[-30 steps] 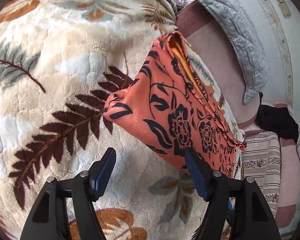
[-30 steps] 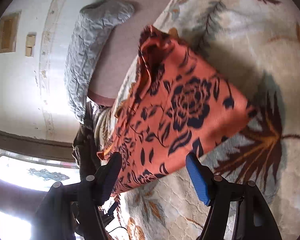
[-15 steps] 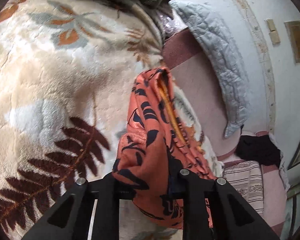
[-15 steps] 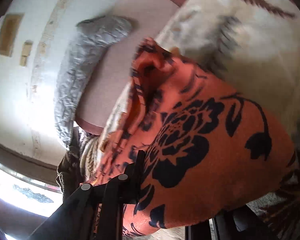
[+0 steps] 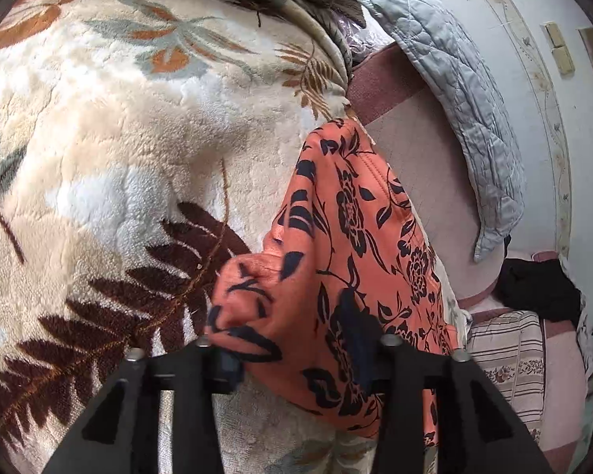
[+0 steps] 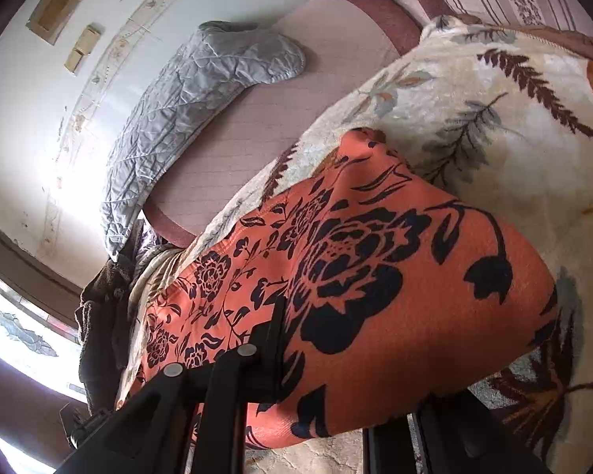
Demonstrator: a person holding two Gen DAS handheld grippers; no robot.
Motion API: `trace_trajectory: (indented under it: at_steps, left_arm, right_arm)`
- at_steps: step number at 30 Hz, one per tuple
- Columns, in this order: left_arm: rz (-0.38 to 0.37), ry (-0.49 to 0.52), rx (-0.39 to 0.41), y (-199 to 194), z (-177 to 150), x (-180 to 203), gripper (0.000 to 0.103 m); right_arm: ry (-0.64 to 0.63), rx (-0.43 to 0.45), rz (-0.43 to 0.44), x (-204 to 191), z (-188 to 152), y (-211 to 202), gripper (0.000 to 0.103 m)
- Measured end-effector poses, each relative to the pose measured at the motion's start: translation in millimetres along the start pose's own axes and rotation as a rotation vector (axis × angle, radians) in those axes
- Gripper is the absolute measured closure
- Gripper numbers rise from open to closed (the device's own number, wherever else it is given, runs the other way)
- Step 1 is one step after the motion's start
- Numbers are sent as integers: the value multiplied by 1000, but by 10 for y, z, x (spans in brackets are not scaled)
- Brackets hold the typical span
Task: Fold small clothes
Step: 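Lift the held edge with both grippers and fold it over the shirt, then lower the folded half onto the shirt and open both grippers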
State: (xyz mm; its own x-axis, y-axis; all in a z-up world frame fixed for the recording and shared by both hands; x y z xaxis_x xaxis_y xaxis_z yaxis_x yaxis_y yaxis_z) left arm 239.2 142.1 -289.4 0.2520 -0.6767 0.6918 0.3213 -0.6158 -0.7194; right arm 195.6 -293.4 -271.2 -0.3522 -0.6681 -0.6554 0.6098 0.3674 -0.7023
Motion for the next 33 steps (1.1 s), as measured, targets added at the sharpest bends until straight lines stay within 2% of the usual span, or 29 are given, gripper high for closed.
trace_trajectory:
  at_steps: [2,3,4,5,7,11,18,20,22,23,24,26,28,30,32,33]
  left_arm:
    - [-19,-18,-3,63,5,-29,41]
    - [-11,-1,9,63,16,-13,45]
    - [3,24,22,49,31,23,72]
    - [27,51,25,39,35,58,81]
    - [48,77,43,5,29,102,85]
    - [98,96,45,-114,-83,123,87]
    - [219,144,-11,-431,-686,-50,87]
    - [258,142,-28,-481,-835,-146,84]
    - [320,146,-55,-533,-955,-294,73]
    - [324,137,-49,-607,-999,-373,71]
    - [315,127,-26,-712,-1022,-441,63]
    - [352,103,52,-988,-1009,-580,58]
    - [387,112,168,-1275,-919,-590,56]
    - [431,171,266,-1449,-811,-473,50]
    - [441,254,315,-1458,-754,-262,39]
    - [429,293,321,-1404,-744,-153,34]
  right_arm:
    - [65,-51,2,65,-11,137,84]
    - [86,-58,11,113,-15,172,84]
    - [92,-55,21,140,-9,179,84]
    - [78,-48,18,133,0,171,84]
    - [20,-12,-11,59,15,98,87]
    - [-55,38,-66,-71,-45,-80,88]
    - [-49,6,-103,85,-463,-480,88]
    - [-19,-46,-98,204,-662,-518,85]
    - [45,-166,-113,401,-878,-466,81]
    - [91,-212,-103,518,-968,-483,76]
    - [139,-224,-70,607,-1015,-556,71]
    - [189,-186,-59,774,-1030,-819,52]
    - [196,-111,-72,899,-1006,-1142,50]
    - [175,-10,-139,979,-923,-1449,49]
    - [138,89,-176,923,-829,-1648,49]
    - [116,119,-161,828,-788,-1674,49]
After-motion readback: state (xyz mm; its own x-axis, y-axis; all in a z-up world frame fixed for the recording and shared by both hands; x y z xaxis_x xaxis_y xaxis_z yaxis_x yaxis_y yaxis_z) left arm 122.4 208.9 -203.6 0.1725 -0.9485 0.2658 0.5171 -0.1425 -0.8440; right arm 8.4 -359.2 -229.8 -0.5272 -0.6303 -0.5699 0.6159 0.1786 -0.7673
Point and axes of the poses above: each gripper's, at about its wrist camera, not at the fingertips, and y roughly the way its jaws point, x to its right, z to its top, the point moved 10 cm from there along y, roughly the way its jaws point, and after that the axes turned 15 degrees about -x, right-handed, at the moved point
